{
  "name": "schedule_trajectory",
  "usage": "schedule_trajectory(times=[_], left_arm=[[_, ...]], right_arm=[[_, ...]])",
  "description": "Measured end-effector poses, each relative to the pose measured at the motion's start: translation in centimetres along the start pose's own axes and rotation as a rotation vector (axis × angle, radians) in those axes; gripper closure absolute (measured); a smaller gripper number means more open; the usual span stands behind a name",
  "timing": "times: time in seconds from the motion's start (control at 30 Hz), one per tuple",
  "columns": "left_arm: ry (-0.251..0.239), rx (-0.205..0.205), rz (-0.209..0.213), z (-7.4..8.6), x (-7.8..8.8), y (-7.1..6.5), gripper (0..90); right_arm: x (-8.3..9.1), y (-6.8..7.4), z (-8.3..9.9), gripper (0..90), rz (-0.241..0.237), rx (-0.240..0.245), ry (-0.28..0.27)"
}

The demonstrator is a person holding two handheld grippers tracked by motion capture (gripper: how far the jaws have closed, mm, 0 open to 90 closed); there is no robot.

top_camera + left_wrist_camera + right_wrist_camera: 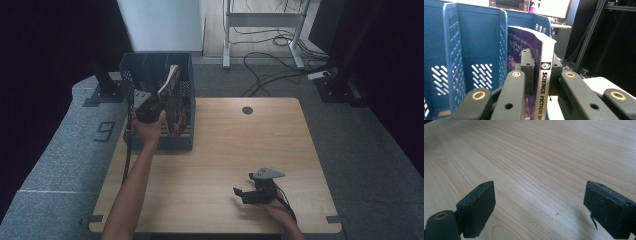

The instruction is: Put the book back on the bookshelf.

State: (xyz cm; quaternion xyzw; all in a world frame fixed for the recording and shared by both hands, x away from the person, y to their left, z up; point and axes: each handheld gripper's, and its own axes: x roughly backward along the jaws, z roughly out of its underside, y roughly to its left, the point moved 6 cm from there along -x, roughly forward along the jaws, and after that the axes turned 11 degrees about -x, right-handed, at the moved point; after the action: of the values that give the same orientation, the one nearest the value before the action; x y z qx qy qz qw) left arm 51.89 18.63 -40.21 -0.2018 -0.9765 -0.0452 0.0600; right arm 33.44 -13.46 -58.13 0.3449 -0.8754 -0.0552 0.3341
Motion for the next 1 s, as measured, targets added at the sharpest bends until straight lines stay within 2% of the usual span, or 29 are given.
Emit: schedule_trajectory(times=[0.3,0.4,0.43,0.5,0.57,0.67,0.7,0.77,0.83,1.0], left_arm=[[0.03,-0.007,0.001,0.6,-0.2,-0.1,72.3],[0.072,-0.011,-0.001,1.2,-0.5,-0.3,69.9],[0.109,-0.013,-0.002,2.0,-0.9,-0.3,67.6],[0.145,-0.013,-0.008,2.8,-1.3,-0.3,67.1],[0.159,-0.011,-0.017,3.2,-1.7,-0.2,67.0],[0.153,-0.005,-0.034,3.1,-1.9,-0.1,68.8],[0.153,-0.005,-0.034,3.1,-1.9,-0.1,70.7],[0.163,-0.004,-0.065,3.1,-2.0,0.2,77.5],[0.167,-0.003,-0.069,3.0,-2.0,0.3,82.0],[0.154,-0.009,-0.067,2.7,-1.9,0.4,82.5]], right_arm=[[0.2,0.0,-0.1,9.9,-0.002,0.001,-0.006],[0.2,0.0,-0.1,9.9,-0.002,0.002,-0.006],[0.2,0.1,-0.1,9.9,-0.001,0.004,-0.005],[0.2,0.1,-0.1,9.9,-0.003,0.006,-0.004],[0.2,0.0,-0.1,9.9,-0.001,0.005,-0.004],[0.2,-0.1,-0.1,9.9,0.002,0.004,-0.002],[0.2,-0.1,-0.1,9.9,0.002,0.004,-0.002],[0.1,-0.1,0.0,9.9,0.004,0.001,0.002],[0.1,-0.1,0.0,9.9,0.003,0.003,0.003],[0.1,-0.1,0.0,9.9,0.004,0.005,0.005]])
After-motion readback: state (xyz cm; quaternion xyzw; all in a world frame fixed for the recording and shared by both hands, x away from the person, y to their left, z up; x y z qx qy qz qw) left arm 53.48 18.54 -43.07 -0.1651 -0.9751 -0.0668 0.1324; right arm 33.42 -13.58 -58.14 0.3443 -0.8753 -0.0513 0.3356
